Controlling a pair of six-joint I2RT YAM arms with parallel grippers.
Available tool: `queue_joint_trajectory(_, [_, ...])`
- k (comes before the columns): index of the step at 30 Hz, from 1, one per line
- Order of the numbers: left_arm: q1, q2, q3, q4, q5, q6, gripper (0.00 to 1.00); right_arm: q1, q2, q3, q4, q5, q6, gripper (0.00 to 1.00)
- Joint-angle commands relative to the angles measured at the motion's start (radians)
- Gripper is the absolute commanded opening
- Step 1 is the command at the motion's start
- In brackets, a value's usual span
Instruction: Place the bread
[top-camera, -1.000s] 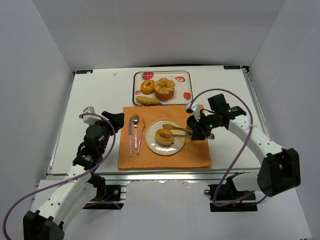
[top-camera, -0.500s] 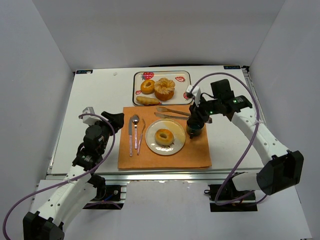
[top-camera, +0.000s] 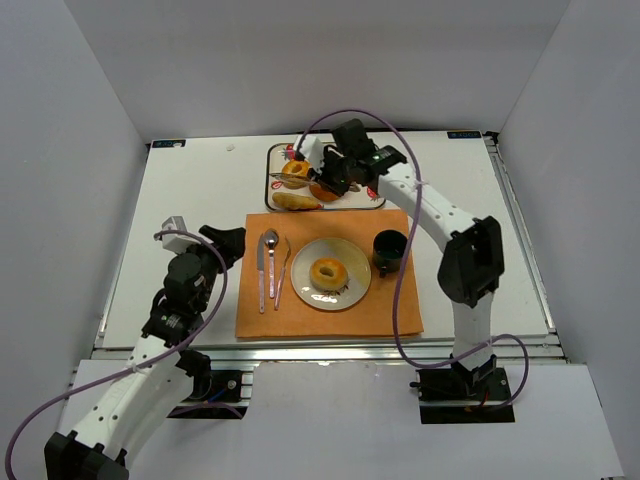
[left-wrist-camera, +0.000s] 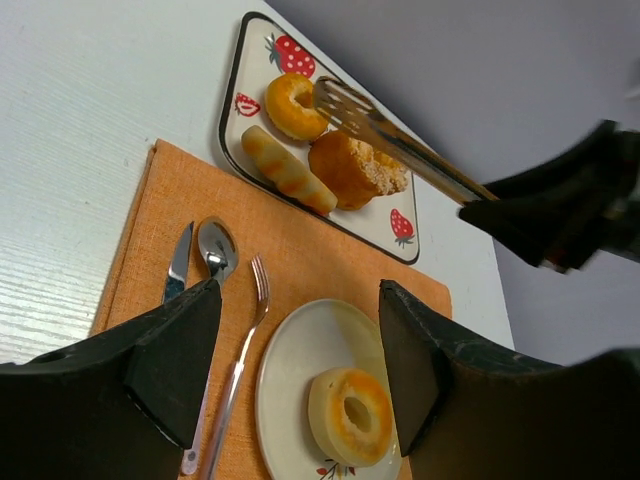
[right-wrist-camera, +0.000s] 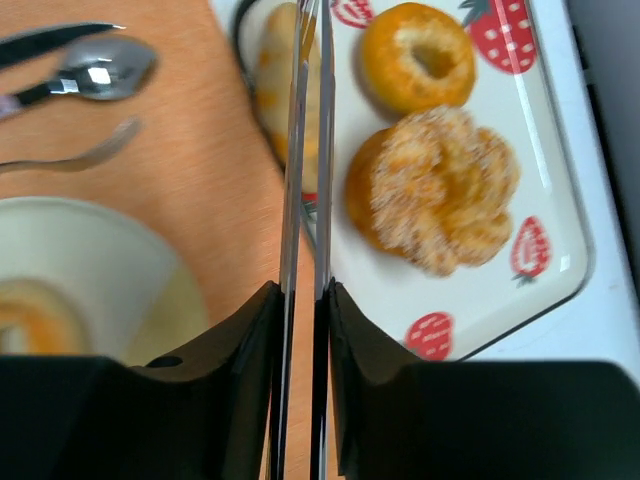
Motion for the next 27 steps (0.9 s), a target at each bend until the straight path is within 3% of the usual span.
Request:
queue_joint_trajectory(1, [0.003, -0.042, -0.011, -0.021, -0.03, -0.006, 0.74, 0.014, 0.057, 0.118, -0.004, 0.147, -0.126, 0.31])
queue_joint_trajectory(17, [0.003, -0.028, -0.034, 0.0, -0.024, 0.018, 0.74, 0.089, 0.185, 0.147, 0.068, 0.345, -0.203, 0.44])
queue_joint_trajectory(27, [0.003, -0.062, -0.052, -0.012, -0.033, 0.015, 0.74, 0.103, 0.186, 0.09, 0.145, 0.415, -0.223, 0.45])
